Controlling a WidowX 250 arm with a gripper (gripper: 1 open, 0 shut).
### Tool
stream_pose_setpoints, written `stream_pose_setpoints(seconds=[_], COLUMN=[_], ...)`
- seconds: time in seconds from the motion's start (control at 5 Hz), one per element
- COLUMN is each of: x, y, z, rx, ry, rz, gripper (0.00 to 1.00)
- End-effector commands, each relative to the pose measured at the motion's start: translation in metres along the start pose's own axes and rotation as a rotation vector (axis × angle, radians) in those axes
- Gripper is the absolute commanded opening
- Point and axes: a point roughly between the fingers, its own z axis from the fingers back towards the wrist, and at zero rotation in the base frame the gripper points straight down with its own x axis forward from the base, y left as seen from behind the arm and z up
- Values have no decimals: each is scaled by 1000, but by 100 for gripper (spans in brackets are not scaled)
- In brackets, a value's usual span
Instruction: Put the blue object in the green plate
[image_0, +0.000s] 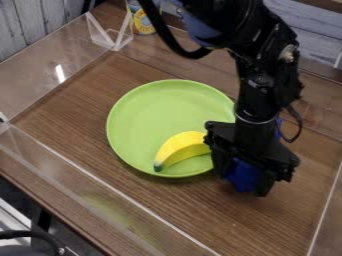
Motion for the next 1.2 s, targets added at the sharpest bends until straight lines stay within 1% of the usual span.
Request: stream_pose_setpoints(seconds=[0.0,1.0], x=[2,1], y=[3,10], z=[9,12], rx=[-1,14], ry=[-23,-17], rz=[-4,-36], gripper=[0,0])
